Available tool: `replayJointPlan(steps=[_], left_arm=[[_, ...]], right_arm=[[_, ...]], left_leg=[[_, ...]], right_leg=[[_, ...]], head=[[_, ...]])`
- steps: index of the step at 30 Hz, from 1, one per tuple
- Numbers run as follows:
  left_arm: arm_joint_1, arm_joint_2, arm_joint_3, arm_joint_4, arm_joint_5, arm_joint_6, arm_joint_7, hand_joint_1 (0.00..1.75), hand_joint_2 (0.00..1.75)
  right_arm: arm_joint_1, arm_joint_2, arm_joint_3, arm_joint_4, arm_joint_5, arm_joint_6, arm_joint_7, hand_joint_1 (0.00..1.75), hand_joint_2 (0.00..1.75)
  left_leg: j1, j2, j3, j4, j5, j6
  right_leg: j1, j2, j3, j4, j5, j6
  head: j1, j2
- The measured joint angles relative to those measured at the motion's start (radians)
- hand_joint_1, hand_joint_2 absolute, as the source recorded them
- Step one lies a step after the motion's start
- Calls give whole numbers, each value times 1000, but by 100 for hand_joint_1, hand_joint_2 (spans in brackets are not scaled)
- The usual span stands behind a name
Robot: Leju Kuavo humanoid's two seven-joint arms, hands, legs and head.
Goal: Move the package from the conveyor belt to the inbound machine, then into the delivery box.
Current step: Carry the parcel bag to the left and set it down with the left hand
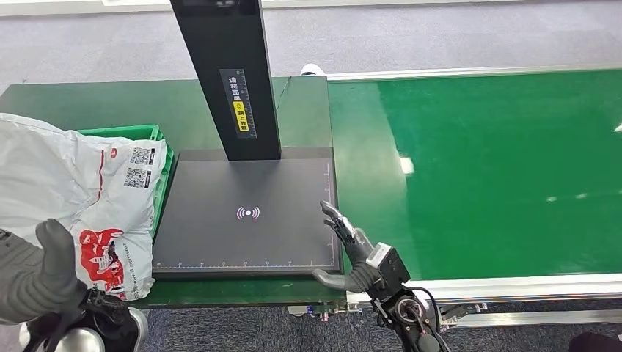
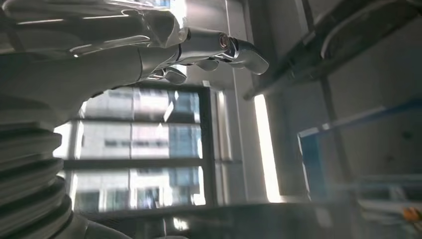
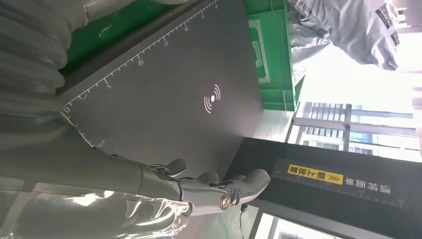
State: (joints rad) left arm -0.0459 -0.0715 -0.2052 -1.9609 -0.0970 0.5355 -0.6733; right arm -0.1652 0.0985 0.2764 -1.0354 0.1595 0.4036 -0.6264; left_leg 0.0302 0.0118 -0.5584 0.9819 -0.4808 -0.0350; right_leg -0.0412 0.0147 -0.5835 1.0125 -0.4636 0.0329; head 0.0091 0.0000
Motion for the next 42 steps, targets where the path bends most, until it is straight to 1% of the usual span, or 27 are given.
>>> replayJointPlan(steps=[1, 4, 5, 9, 13, 15, 19, 21, 24, 29, 37, 42], left_arm=[[2, 4, -14, -6, 8, -48, 0, 0, 175], [5, 11, -36, -10, 22, -237, 0, 0, 175], [6, 13, -43, -10, 18, -274, 0, 0, 175], [1, 31, -89, -10, -4, -347, 0, 0, 175], [-15, 67, -169, -4, -13, -482, 0, 0, 175], [-22, 79, -195, 6, -13, -549, 0, 0, 175], [-31, 92, -219, 60, -16, -712, 0, 0, 175], [-34, 95, -220, 102, -27, -768, 0, 0, 175], [-40, 96, -219, 182, -68, -804, 0, 0, 175], [-41, 96, -213, 270, -93, -809, 0, 0, 175], [-42, 96, -212, 312, -93, -810, 0, 0, 175], [-42, 90, -194, 332, -99, -833, 0, 0, 175]], right_arm=[[0, 0, 0, 1, 1, 2, 0, 0, 175], [-2, -1, 0, 2, 6, 13, -1, 0, 175], [-3, -1, 0, 3, 8, 16, -2, 0, 175], [-7, -1, 0, 8, 17, 25, -4, 0, 175], [-13, -2, 0, 14, 19, 33, -9, 0, 175], [-13, -3, 0, 16, 20, 36, -12, 0, 175], [-15, -3, 0, 18, 24, 38, -13, 0, 175], [-15, -4, 0, 18, 23, 37, -13, 0, 175], [-12, -8, 0, 17, 19, 34, -13, 0, 175], [-3, -14, -1, 17, 19, 32, -13, 0, 175], [-2, -18, -1, 17, 19, 32, -13, 0, 175], [8, -20, -4, 14, 20, 32, -16, 0, 175]], left_leg=[[0, 0, 0, 0, 0, 0], [0, 0, 0, 0, 0, 0], [0, 0, 0, 0, 0, 0], [0, 0, 0, 0, 0, 0], [0, 0, 0, 0, 0, 0], [0, 0, 0, 0, 0, 0], [0, 0, 0, 0, 0, 0], [0, 0, 0, 0, 0, 0], [0, 0, 1, 0, 0, 0], [0, 0, 0, 0, 0, 0], [0, 0, 0, 0, 0, 0], [0, 0, 0, 0, 0, 0]], right_leg=[[0, 0, 0, 0, 0, 0], [0, 0, 0, 0, 0, 0], [0, 0, 0, 0, 0, 0], [0, 0, 0, 0, 0, 0], [0, 0, 0, 0, 0, 0], [0, 0, 0, 0, 0, 0], [0, 0, 0, 0, 0, 0], [0, 0, 0, 0, 0, 0], [0, 0, 0, 0, 0, 0], [0, 0, 0, 0, 0, 0], [0, 0, 0, 0, 0, 0], [0, 0, 0, 0, 0, 0]], head=[[0, 0], [0, 0], [0, 0], [0, 0], [0, 0], [0, 0], [0, 0], [0, 0], [0, 0], [0, 0], [0, 0], [0, 0]])
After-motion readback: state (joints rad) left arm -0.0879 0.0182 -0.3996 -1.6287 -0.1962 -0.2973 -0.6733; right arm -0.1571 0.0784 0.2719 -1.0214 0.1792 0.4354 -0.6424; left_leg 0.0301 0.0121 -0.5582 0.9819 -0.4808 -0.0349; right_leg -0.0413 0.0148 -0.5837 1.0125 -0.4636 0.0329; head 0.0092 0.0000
